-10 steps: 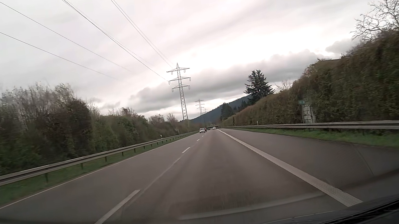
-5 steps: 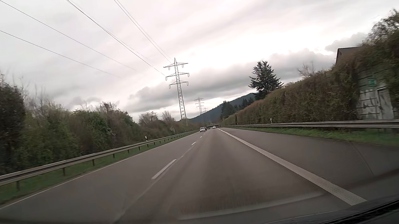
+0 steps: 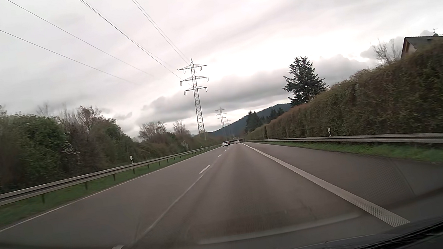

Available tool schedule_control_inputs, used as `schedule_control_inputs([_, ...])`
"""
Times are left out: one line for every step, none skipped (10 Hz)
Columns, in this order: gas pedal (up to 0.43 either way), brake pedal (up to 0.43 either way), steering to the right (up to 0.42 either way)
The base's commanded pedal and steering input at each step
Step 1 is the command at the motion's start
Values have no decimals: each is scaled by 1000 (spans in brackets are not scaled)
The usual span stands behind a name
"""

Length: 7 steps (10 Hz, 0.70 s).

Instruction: Follow the waypoints while adhering to traffic rules and regulations

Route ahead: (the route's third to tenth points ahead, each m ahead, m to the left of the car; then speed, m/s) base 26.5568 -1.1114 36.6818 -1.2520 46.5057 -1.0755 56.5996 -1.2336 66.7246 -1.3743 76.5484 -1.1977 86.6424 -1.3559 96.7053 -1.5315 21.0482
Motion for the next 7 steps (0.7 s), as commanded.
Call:
schedule_control_inputs([189, 0, 0])
schedule_control_inputs([177, 0, 1])
schedule_control_inputs([177, 0, 1])
schedule_control_inputs([177, 0, 2])
schedule_control_inputs([169, 0, 1])
schedule_control_inputs([169, 0, 2])
schedule_control_inputs([169, 0, 1])
